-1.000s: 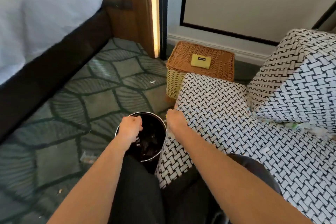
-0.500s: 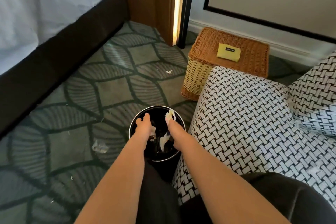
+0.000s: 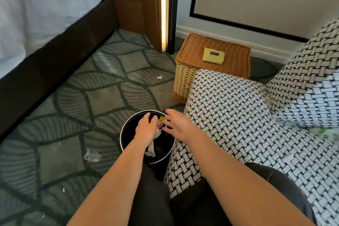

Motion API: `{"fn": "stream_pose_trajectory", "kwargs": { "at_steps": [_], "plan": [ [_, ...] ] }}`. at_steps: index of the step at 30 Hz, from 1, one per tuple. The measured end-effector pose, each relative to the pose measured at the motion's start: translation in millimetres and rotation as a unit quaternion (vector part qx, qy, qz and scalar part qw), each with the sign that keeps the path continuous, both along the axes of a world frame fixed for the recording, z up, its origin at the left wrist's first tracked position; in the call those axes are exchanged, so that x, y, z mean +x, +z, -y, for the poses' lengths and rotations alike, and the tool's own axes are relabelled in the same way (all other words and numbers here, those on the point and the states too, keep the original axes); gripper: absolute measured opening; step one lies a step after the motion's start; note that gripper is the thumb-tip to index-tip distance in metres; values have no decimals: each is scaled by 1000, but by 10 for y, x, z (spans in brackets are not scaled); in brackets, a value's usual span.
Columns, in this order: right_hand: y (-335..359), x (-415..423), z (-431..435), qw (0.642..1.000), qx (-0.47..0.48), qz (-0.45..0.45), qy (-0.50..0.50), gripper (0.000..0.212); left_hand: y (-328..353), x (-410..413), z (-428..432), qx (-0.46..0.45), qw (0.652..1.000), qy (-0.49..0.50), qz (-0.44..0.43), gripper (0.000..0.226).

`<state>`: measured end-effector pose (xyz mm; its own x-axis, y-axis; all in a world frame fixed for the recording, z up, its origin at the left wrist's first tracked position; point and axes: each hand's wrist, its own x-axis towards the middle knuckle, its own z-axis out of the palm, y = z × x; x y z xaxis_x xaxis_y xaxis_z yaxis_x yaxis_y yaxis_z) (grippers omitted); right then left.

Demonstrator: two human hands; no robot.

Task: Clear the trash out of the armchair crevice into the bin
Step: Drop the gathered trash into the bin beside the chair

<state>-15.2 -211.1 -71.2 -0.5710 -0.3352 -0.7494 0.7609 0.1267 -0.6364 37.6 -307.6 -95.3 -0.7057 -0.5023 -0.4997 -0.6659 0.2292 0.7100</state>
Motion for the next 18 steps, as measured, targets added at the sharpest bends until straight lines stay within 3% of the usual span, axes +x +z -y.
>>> {"fn": "stream_pose_trajectory", "kwargs": {
  "at_steps": [3, 9, 12, 18],
  "plan": [
    [376, -125, -455, 994, 0, -106, 35, 36, 237, -19, -291, -23, 996, -61, -68, 46],
    [638, -281, -1666, 955, 151, -250, 53, 24, 644, -114, -986, -5, 972, -177, -155, 40],
    [615, -198, -2206, 944, 188, -269, 44, 22, 777, -208, -1370, -33, 955, -239, -174, 42],
    [439, -44, -2931, 928, 256, -270, -14, 22, 801, -414, -2006, -1, 934, -330, -139, 45]
  ]
}}
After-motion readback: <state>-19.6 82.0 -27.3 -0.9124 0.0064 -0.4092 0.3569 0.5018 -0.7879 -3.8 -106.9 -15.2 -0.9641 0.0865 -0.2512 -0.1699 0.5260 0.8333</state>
